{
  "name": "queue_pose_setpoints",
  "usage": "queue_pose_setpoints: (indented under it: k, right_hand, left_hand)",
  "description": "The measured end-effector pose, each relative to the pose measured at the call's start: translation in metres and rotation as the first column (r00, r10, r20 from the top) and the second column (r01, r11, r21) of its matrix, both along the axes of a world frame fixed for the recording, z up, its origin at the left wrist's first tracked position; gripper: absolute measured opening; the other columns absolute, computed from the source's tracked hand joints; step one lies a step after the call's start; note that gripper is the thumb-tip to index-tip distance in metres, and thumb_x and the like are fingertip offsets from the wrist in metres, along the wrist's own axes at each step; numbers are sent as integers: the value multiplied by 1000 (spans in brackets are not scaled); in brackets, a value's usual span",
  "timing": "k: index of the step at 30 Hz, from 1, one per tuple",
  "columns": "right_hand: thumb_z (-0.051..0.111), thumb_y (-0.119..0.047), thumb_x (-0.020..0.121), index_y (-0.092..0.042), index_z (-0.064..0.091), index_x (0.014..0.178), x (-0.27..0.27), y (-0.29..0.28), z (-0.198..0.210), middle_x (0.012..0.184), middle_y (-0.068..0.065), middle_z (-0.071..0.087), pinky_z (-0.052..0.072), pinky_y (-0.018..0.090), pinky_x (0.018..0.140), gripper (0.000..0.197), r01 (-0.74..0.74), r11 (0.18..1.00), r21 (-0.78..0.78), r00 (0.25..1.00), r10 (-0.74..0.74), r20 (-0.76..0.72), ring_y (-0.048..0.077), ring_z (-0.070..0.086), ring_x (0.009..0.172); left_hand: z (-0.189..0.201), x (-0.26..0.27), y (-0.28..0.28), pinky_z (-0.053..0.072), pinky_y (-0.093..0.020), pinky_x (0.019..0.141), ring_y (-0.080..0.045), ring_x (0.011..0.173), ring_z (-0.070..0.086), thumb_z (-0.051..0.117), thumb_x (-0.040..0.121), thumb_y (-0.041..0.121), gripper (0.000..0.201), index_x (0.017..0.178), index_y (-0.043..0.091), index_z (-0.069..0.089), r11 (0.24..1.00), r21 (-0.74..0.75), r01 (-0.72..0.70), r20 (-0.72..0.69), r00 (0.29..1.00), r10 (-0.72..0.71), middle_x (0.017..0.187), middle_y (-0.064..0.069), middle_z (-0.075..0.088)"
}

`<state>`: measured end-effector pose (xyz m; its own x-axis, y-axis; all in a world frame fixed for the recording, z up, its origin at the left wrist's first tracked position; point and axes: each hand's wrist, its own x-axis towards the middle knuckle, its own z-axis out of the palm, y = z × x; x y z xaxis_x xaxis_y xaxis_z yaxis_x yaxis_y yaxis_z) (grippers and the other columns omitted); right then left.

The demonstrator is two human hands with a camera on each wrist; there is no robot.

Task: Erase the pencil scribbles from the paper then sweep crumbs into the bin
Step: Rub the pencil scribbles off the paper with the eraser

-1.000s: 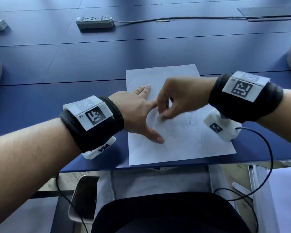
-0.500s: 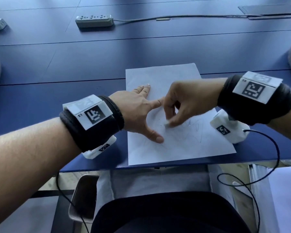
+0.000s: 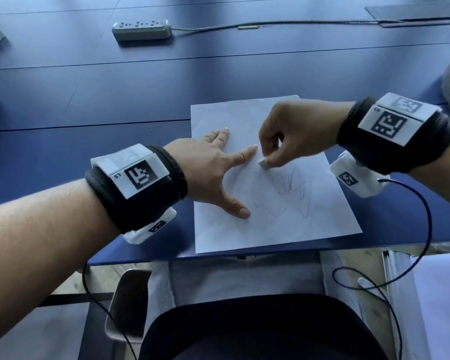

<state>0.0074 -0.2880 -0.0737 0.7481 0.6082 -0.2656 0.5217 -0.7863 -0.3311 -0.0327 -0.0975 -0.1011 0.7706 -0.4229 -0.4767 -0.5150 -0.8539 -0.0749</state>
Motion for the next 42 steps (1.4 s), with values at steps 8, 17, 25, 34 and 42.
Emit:
queue_pose_setpoints:
  k: [8,17,25,34,42]
  right_hand:
    - [77,-33,76,-22,72,70,-10,17,-2,60,-6,64,56,37,63,14,-67,998,-11,998,67,-21,15,57,58]
    - [79,-36,77,-22,72,70,-2,6,1,55,-9,59,40,17,51,17,-45,998,-35,998,44,-40,5,49,50]
    - [79,-38,78,-18,74,71,-2,-6,1,45,-13,49,33,12,45,22,-40,997,-66,975,25,-219,4,43,43]
    - [76,-44,80,-25,75,80,-3,-11,6,65,-4,70,56,22,63,19,-35,999,-42,972,24,-233,8,68,55]
    - [74,-37,82,-21,75,77,-9,-17,-9,61,-12,61,38,7,60,16,-51,996,78,990,41,131,-2,55,61]
  left_hand:
    - [0,0,0,30,-39,114,-23,153,-3,35,48,100,123,153,49,-3,1000,9,7,-3,1000,-7,164,-15,-11]
    - [0,1,0,30,-40,114,-22,153,-4,33,46,101,125,151,51,-13,1000,8,7,-4,1000,-7,165,-14,-11]
    - [1,1,-1,28,-39,115,-22,153,-5,36,48,100,125,149,50,-19,1000,17,-10,-7,1000,10,164,-13,-12]
    - [5,8,-10,42,-45,106,-27,146,26,53,50,95,117,147,40,16,999,-52,9,-18,1000,-10,160,-14,18]
    - [-4,15,-27,30,-41,118,-15,152,6,57,51,93,130,152,26,12,989,-141,40,20,999,-38,167,0,6]
